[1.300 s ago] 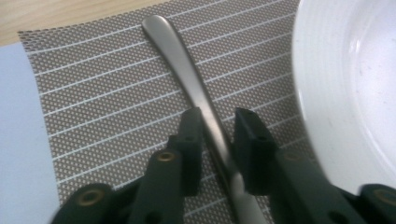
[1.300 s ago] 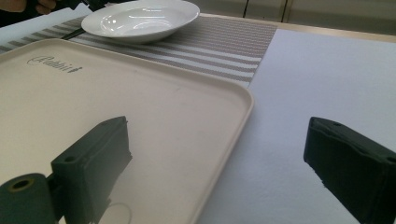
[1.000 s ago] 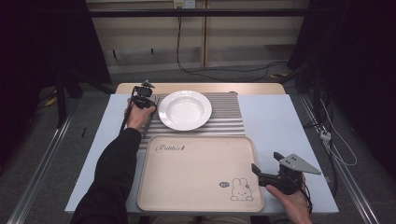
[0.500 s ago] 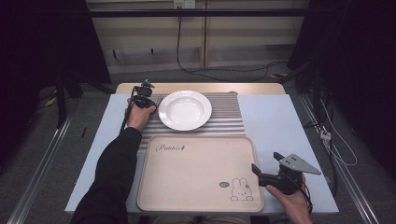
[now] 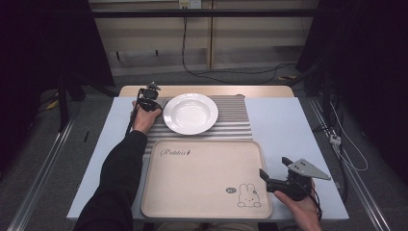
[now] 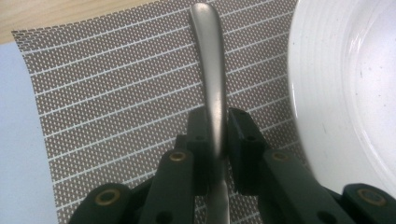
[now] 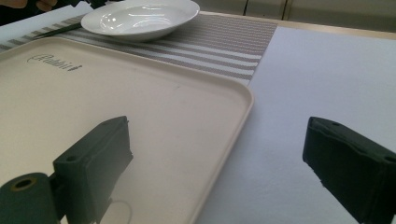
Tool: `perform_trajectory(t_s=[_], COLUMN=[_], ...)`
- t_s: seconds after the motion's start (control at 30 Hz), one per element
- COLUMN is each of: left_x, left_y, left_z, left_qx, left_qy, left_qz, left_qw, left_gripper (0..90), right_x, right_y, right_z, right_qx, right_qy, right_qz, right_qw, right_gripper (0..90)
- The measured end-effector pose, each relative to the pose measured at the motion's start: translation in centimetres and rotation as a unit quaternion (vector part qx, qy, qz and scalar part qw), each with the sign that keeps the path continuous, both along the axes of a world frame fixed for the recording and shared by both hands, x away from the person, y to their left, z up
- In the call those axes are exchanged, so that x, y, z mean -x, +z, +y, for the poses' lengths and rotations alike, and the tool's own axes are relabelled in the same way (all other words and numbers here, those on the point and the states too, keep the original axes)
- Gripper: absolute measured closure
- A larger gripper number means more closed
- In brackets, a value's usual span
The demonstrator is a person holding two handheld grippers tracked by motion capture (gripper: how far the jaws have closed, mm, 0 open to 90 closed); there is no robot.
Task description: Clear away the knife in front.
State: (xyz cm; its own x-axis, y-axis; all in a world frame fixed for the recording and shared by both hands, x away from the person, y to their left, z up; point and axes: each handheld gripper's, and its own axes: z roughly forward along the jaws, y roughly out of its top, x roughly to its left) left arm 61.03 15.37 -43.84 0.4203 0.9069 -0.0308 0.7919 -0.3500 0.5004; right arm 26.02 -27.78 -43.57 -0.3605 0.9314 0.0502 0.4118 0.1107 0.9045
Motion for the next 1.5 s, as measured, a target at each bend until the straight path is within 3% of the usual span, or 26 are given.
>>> perform_trajectory(t_s=[0.17, 0.33, 0.4, 0.9, 1.23, 1.5], left_x=[0.0, 0.1, 0.0, 0.8, 1.8, 2.9], left_y=[0.0, 0.2, 0.4, 2.0, 3.9, 5.0], left_z=[0.1, 0.3, 0.5, 0.9, 1.1, 1.5], left_qx=[0.003, -0.008, 0.0, 0.005, 0.005, 0.018], left_qy=[0.002, 0.005, 0.008, 0.002, -0.003, -0.004], left_qz=[0.003, 0.0, 0.0, -0.017, -0.032, -0.043], left_qw=[1.0, 1.0, 1.0, 0.9998, 0.9995, 0.9989], left_gripper=[79.7, 79.7, 79.8, 79.8, 79.7, 79.7], right_x=[0.0, 0.0, 0.0, -0.1, 0.0, 0.0], right_y=[0.0, 0.0, 0.0, 0.0, 0.1, 0.1], right_z=[0.0, 0.0, 0.0, 0.1, 0.2, 0.2], right_qx=[0.0, 0.001, 0.001, 0.001, 0.004, 0.006], right_qy=[0.0, 0.001, 0.002, 0.001, 0.001, 0.001], right_qz=[0.0, 0.0, 0.0, 0.0, -0.002, -0.003], right_qw=[1.0, 1.0, 1.0, 1.0, 1.0, 1.0], right_gripper=[7.7, 7.7, 7.7, 7.7, 7.7, 7.7])
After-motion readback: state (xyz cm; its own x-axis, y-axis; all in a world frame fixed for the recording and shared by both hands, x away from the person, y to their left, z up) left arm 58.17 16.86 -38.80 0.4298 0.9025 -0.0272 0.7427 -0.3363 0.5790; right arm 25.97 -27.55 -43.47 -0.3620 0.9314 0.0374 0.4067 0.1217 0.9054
